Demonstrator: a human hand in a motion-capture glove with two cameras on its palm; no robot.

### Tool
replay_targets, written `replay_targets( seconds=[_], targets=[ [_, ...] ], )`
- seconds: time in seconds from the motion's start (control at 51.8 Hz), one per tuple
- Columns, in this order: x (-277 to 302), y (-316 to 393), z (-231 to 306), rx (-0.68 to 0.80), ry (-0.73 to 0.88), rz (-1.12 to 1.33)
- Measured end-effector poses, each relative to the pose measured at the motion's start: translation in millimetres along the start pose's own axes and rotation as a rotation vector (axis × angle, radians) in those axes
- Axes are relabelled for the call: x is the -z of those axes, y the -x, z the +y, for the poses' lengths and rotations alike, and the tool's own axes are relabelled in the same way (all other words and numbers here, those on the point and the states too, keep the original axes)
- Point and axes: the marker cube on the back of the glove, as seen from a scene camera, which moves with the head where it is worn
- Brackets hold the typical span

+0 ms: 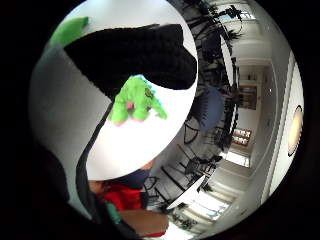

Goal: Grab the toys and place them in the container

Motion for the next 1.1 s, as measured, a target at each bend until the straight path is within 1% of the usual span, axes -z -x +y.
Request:
replay_targets(
  seconds=[0.116, 0.232, 0.309, 0.405, 0.56, 0.676, 0.811, 0.985, 1.023, 1.101],
  targets=[
    [-57, -39, -1, -0.068, 0.129, -0.004],
    [-102, -69, -5, -0.124, 0.183, -0.057],
    [-121, -79, -10, -0.134, 0.219, -0.087],
    [-130, -77, -14, -0.112, 0.237, -0.073],
    [-134, -64, -21, -0.072, 0.241, 0.018],
    [-141, -56, -25, -0.010, 0.315, 0.071],
    [-141, -51, -23, -0.012, 0.366, 0.087],
    [-142, -45, -19, -0.008, 0.318, -0.036],
    [-142, -45, -18, -0.022, 0.275, -0.036],
    [-143, -43, -17, -0.072, 0.134, 0.010]
  ],
)
